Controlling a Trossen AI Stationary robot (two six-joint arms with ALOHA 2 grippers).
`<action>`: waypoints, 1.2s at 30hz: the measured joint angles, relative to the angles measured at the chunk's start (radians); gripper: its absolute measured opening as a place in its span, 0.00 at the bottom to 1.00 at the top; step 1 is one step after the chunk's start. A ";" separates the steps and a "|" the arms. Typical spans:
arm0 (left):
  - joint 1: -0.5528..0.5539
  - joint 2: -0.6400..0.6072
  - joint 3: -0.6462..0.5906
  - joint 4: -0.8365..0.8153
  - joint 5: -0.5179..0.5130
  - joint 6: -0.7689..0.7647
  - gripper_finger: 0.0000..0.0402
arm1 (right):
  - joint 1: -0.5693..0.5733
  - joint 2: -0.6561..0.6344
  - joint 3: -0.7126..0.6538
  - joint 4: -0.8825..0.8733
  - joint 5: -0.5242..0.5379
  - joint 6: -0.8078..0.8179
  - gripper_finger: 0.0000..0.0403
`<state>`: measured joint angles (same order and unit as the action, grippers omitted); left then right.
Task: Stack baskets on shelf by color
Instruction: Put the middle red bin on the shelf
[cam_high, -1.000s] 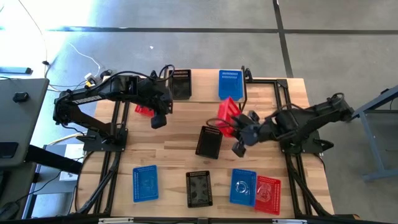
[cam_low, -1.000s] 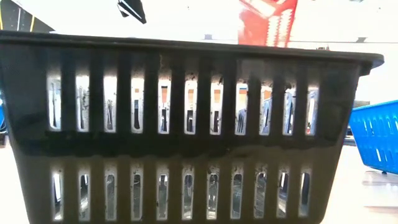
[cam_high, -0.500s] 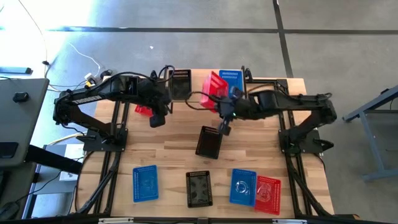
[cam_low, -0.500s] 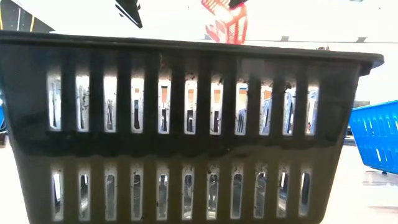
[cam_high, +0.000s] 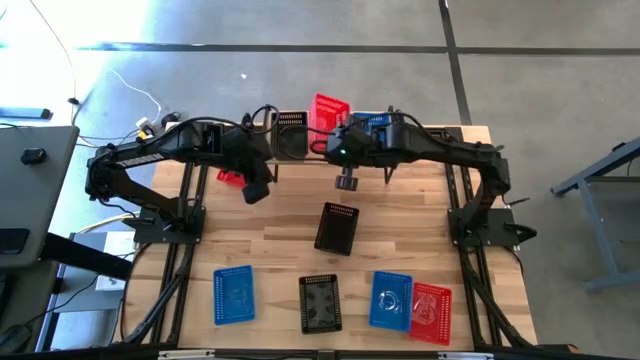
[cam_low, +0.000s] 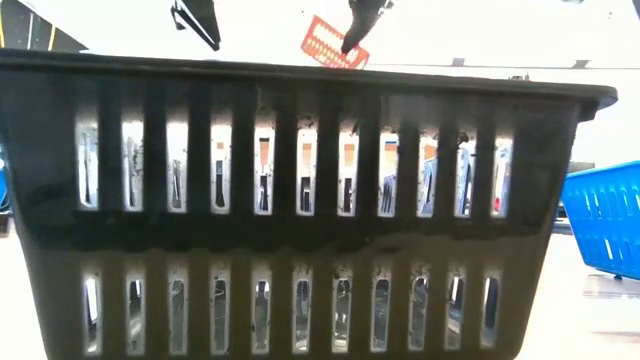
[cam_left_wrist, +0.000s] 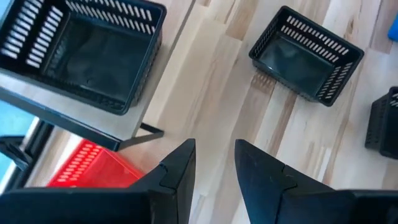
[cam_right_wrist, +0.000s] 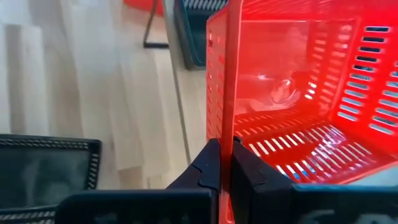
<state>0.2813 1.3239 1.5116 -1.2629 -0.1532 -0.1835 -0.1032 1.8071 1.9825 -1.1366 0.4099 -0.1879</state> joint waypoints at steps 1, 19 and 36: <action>0.000 0.000 0.000 -0.002 0.000 -0.015 0.25 | -0.008 0.010 0.000 0.000 0.000 -0.002 0.00; 0.000 0.000 0.000 -0.024 0.000 -0.105 0.25 | -0.070 0.134 -0.001 -0.078 -0.023 -0.057 0.00; 0.000 0.000 0.000 -0.024 -0.008 -0.102 0.25 | -0.134 0.139 -0.001 -0.086 -0.152 -0.047 0.00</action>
<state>0.2813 1.3239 1.5116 -1.2865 -0.1612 -0.2859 -0.2371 1.9457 1.9812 -1.2228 0.2580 -0.2348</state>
